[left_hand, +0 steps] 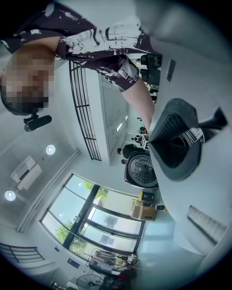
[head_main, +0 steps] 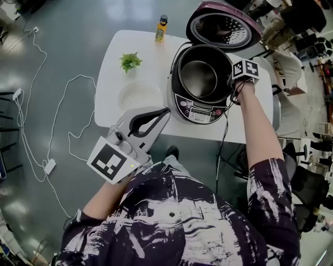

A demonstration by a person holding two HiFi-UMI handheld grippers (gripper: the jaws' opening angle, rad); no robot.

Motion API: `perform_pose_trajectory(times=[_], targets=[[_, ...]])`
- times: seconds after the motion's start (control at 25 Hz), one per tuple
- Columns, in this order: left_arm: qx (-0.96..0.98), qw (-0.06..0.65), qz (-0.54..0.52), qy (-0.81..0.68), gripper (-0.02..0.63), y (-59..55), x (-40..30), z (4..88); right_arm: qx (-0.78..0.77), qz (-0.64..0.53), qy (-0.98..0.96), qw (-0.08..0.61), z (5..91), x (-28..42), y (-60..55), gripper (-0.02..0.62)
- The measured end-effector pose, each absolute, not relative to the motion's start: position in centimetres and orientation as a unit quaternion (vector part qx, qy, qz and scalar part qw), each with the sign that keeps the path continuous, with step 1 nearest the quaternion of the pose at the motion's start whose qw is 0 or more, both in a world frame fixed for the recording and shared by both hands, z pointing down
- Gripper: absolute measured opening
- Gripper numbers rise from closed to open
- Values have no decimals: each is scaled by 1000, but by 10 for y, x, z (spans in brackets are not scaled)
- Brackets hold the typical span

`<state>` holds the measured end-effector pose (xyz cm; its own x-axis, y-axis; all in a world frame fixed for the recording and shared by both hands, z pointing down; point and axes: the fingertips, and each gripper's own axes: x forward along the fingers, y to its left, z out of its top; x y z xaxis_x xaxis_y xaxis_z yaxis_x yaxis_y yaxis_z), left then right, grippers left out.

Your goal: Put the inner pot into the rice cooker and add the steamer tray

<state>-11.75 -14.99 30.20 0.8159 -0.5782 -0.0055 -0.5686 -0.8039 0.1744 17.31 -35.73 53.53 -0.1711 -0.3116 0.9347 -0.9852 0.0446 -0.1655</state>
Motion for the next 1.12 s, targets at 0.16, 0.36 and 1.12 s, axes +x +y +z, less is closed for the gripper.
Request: perform_pose_trajectory(times=[0.16, 0.36, 1.12], targets=[[948, 86, -30, -306, 5, -150, -124, 305, 533, 430, -609, 400, 538, 174, -359, 8], [946, 90, -31, -311, 5, -152, -130, 309, 534, 420, -600, 422, 542, 172, -363, 8], [944, 93, -41, -314, 5, -156, -144, 309, 525, 393, -570, 496, 538, 171, -354, 15]])
